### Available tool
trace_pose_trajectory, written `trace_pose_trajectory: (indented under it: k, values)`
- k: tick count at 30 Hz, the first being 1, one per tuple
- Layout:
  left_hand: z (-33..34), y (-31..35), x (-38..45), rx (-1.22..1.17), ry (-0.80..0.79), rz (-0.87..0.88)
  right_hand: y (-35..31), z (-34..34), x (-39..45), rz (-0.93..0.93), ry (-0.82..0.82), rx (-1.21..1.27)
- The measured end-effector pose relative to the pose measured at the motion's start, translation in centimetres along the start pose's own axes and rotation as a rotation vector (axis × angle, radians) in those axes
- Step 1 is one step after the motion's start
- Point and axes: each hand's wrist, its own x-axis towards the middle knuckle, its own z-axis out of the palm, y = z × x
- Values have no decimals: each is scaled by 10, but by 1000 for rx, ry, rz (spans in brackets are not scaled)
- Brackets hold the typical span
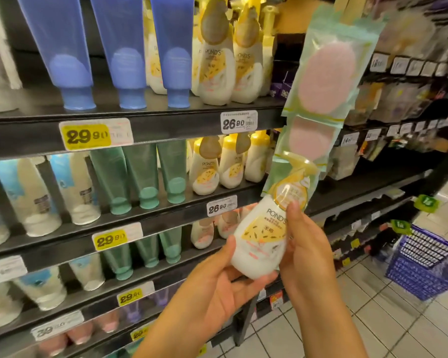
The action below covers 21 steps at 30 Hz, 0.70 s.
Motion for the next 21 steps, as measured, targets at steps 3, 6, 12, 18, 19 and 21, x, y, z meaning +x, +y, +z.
trace_pose_trajectory:
  k: [3,6,12,18,19,21]
  values:
    - [8,-9,5,-111,33,-20,-3,-10,8,45,-75,76]
    - [16,-16,9,-221,48,-35,-5,-18,14,63,-161,85]
    - [19,-26,13,-206,66,10,-8,-26,25,97,-283,155]
    - [21,-26,10,-94,37,248,-8,-28,35,129,-340,246]
    - [22,-26,10,-70,47,276,-7,-26,38,138,-323,224]
    - [23,-25,11,4,80,339,-6,-24,43,140,-280,157]
